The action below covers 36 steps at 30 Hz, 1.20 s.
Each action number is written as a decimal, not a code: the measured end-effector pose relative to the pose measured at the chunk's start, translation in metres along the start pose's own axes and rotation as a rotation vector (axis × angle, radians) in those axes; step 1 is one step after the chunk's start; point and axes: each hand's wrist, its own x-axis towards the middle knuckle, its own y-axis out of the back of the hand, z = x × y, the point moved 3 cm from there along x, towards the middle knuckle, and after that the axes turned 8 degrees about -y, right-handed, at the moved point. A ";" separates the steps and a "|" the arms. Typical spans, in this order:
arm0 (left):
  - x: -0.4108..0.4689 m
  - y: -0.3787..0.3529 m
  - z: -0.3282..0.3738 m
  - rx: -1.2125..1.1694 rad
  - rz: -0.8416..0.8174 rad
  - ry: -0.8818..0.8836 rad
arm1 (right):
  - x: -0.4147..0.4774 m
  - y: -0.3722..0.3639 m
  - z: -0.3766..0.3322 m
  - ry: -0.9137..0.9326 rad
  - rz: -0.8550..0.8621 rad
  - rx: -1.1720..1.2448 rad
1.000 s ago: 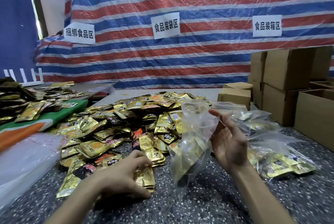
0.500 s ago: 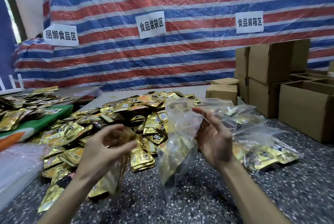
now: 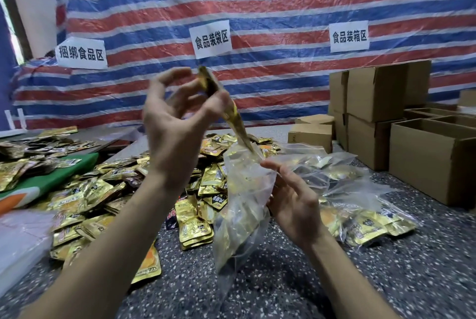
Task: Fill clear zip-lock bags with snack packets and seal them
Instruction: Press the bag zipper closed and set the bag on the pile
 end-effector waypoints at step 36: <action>-0.041 0.050 -0.081 0.153 -0.289 0.298 | -0.006 -0.012 0.006 0.119 -0.004 -0.406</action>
